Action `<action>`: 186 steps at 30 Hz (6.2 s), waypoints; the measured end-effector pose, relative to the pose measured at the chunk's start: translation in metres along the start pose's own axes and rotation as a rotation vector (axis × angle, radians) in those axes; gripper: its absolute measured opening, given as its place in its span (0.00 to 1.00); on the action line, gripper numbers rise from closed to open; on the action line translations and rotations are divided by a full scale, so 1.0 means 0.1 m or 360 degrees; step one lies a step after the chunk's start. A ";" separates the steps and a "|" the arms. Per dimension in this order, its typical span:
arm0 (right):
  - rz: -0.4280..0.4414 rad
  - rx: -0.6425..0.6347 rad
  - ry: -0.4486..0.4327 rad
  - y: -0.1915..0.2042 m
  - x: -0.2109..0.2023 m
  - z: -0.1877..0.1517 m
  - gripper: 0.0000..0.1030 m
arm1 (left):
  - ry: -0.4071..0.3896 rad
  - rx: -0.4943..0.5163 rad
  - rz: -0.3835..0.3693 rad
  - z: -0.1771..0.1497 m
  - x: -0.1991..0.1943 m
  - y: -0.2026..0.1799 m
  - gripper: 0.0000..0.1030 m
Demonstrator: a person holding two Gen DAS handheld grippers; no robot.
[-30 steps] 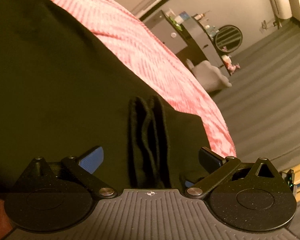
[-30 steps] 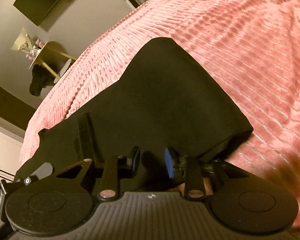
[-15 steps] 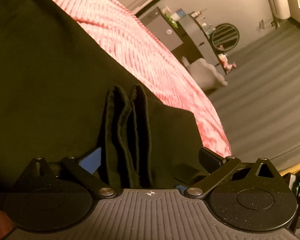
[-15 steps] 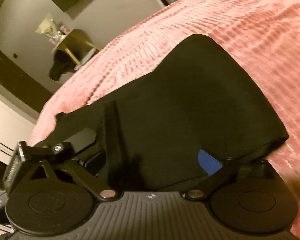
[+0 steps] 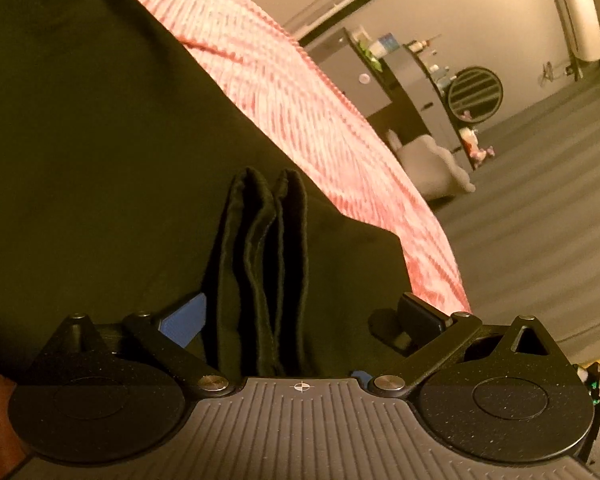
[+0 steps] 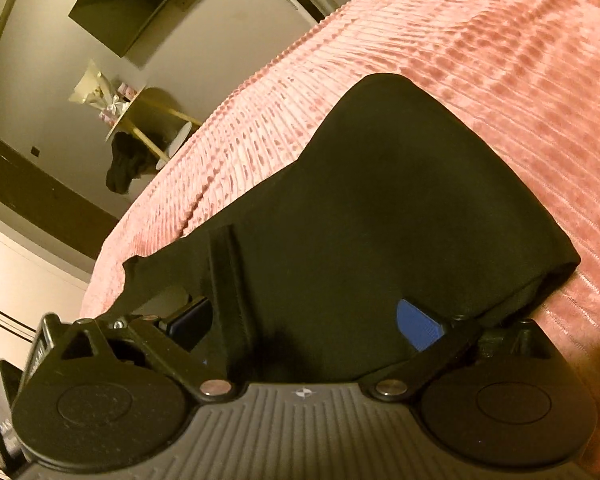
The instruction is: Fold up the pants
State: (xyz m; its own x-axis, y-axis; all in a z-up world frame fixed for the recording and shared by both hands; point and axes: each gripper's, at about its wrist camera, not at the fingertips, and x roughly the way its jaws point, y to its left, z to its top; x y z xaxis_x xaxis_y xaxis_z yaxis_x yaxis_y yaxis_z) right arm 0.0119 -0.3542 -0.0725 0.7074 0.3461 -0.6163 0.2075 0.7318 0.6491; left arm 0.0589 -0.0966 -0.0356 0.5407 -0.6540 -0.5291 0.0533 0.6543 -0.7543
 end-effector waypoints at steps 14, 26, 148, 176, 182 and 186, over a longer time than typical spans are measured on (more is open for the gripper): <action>0.0176 0.0291 -0.0108 -0.26 -0.13 0.04 0.73 | 0.0149 -0.0083 -0.0176 0.05 0.13 0.06 1.00; 0.0218 0.0268 -0.0101 -0.24 -0.06 0.03 0.41 | 0.0230 -0.0236 -0.0194 0.02 0.37 0.33 0.16; -0.0315 -0.0711 -0.0035 0.88 0.46 -0.34 0.96 | -0.1281 -0.0946 0.0117 0.53 -2.95 3.06 0.66; -0.0130 -0.0489 -0.0148 0.79 0.16 -0.26 0.96 | -0.1304 0.0383 0.0428 0.72 -2.87 0.93 0.33; -0.0044 -0.0394 -0.0193 0.72 0.04 -0.24 0.96 | -0.1118 0.0896 0.0319 0.41 -2.35 -0.02 0.33; 0.0020 -0.0304 -0.0209 0.63 -0.04 -0.20 0.96 | -0.0921 0.1101 0.0228 0.08 -1.87 -0.40 0.34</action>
State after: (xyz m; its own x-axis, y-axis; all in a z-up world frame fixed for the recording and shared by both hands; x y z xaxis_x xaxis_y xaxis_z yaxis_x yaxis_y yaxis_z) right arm 0.0084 -0.2977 -0.0380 0.7936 0.2858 -0.5371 0.0750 0.8301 0.5526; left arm -0.0379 0.0025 0.0962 0.9076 -0.3785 -0.1816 0.3437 0.9183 -0.1963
